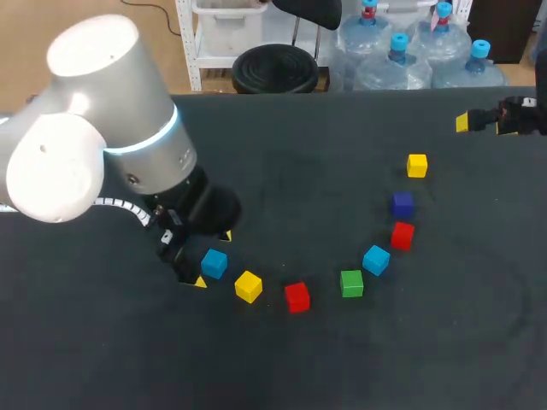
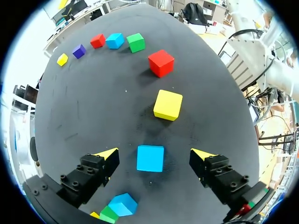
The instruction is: Place the blue cubes, place green cubes on the blue cubes, place the yellow cubes on the green cubes, then place the red cubes on the yellow cubes, and place purple cube on the red cubes.
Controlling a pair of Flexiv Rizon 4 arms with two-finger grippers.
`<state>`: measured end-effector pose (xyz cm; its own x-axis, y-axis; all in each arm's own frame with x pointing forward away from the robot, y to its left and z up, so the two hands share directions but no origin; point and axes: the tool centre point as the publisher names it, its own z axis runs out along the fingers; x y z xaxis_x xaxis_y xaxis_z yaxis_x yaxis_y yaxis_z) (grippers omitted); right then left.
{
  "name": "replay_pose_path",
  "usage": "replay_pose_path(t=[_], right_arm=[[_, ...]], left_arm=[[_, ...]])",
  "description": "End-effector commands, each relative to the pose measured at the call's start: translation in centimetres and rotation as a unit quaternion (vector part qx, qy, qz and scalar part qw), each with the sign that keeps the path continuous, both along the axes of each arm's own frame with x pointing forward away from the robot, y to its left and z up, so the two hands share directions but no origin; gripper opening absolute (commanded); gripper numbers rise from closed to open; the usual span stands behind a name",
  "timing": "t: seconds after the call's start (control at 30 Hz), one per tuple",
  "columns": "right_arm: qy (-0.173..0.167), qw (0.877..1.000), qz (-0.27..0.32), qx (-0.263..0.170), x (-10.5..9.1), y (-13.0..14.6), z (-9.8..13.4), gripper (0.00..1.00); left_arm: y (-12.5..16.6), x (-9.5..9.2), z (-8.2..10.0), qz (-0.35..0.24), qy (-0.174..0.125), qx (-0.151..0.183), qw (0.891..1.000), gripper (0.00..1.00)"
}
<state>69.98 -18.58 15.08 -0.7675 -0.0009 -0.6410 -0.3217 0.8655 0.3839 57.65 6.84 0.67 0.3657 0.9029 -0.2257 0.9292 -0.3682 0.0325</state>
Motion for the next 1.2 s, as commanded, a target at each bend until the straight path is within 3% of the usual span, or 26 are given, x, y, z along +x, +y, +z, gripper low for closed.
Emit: replay_pose_path(t=[0.03,0.17,0.3,0.4,0.67,0.73,0.83,0.87,1.03,1.2], right_arm=[[0.0,1.0,-0.001,-0.001,0.0,0.1,0.0,1.0],[0.0,1.0,-0.001,-0.001,0.0,0.1,0.0,1.0],[0.0,1.0,-0.001,-0.001,0.0,0.1,0.0,1.0],[0.0,1.0,-0.001,-0.001,0.0,0.1,0.0,1.0],[0.0,1.0,-0.001,-0.001,0.0,0.1,0.0,1.0],[0.0,1.0,-0.001,-0.001,0.0,0.1,0.0,1.0],[0.0,1.0,-0.001,-0.001,0.0,0.1,0.0,1.0],[0.0,1.0,-0.001,-0.001,0.0,0.1,0.0,1.0],[0.0,1.0,-0.001,-0.001,0.0,0.1,0.0,1.0],[0.0,1.0,-0.001,-0.001,0.0,0.1,0.0,1.0]], left_arm=[[0.1,0.3,-0.4,-0.004,0.003,-0.001,1.0,1.0],[0.2,0.5,-0.4,-0.005,0.004,0.0,1.0,0.98],[0.2,0.7,-0.5,-0.008,0.007,0.004,1.0,0.82],[0.2,0.8,-0.5,-0.009,0.009,0.006,1.0,0.53],[-0.1,0.9,-0.7,-0.011,0.015,0.008,1.0,0.45],[-0.2,1.0,-0.6,-0.011,0.015,0.008,1.0,0.39],[-0.3,1.1,-0.5,-0.011,0.015,0.009,1.0,0.19],[-0.4,1.2,-0.5,-0.011,0.016,0.009,1.0,0.0],[-0.8,1.4,-0.1,-0.013,0.015,0.01,1.0,0.0],[-1.6,2.3,1.8,-0.016,0.002,0.01,1.0,0.0]])
